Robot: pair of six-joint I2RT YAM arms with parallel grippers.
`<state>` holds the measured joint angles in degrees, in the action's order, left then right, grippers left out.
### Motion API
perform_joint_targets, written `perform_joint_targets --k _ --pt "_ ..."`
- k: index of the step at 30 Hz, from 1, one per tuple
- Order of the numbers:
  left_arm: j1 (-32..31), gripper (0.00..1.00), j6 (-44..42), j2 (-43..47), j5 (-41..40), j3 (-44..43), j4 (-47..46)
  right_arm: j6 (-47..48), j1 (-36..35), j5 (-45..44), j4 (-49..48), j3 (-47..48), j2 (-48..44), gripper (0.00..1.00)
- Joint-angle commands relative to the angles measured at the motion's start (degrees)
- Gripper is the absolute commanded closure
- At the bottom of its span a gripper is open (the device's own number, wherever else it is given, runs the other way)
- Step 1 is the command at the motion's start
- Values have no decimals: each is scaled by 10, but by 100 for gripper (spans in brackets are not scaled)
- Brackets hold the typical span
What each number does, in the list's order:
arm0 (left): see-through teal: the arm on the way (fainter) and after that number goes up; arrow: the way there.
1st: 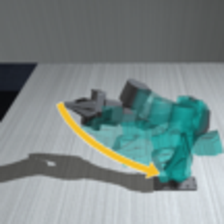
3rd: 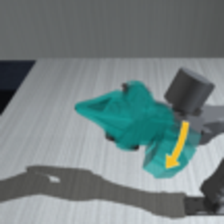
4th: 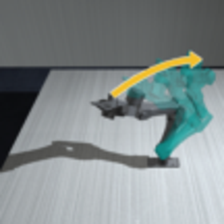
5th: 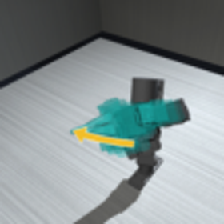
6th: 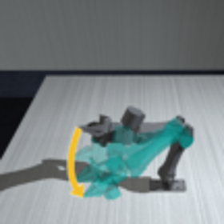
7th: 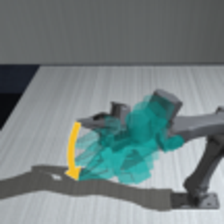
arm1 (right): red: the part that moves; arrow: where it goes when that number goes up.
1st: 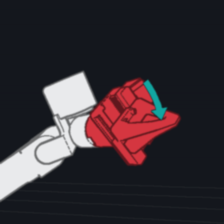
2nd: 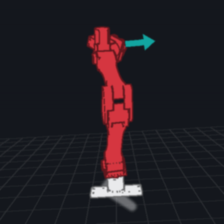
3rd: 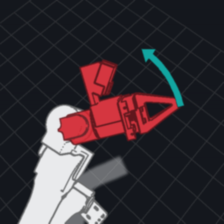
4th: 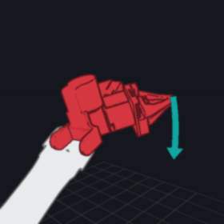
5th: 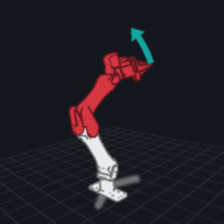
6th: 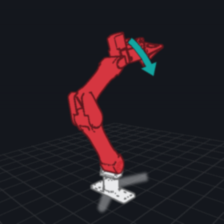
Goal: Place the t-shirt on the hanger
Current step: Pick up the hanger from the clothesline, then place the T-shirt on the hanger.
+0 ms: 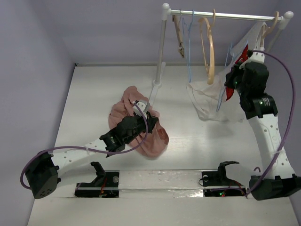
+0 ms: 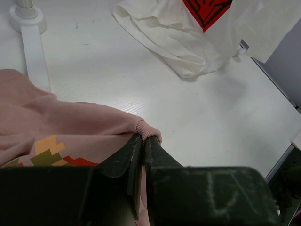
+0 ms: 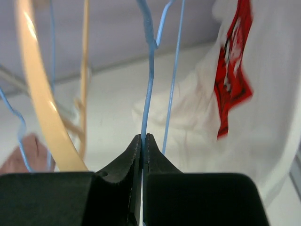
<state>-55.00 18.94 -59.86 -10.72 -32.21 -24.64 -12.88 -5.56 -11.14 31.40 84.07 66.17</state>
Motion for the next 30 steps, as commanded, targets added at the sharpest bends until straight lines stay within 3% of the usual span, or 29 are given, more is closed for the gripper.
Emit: perform_joint_targets --k 1,3,7,13,16,19,23,30 --pt "2 100 0 8 0 0 -42 -51 4 58 -22 -114 -73 100" --pt "7 100 2 3 0 -2 -44 -73 4 111 -33 -215 -131 100" --pt "23 100 6 -17 3 -15 -41 -145 -66 163 -45 -356 -218 100" --pt "74 100 24 -40 27 -28 -42 -246 -306 175 -82 -465 -284 100" --pt "87 100 37 -53 27 -32 -42 -267 -428 136 -85 -470 -285 100" --pt "110 100 38 -77 19 -42 -36 -274 -521 26 -57 -451 -303 100" --pt "148 100 40 -96 30 -48 -36 -255 -559 -26 -30 -416 -315 100" --pt "187 100 35 -114 46 -64 -24 -198 -566 -31 11 -353 -336 100"
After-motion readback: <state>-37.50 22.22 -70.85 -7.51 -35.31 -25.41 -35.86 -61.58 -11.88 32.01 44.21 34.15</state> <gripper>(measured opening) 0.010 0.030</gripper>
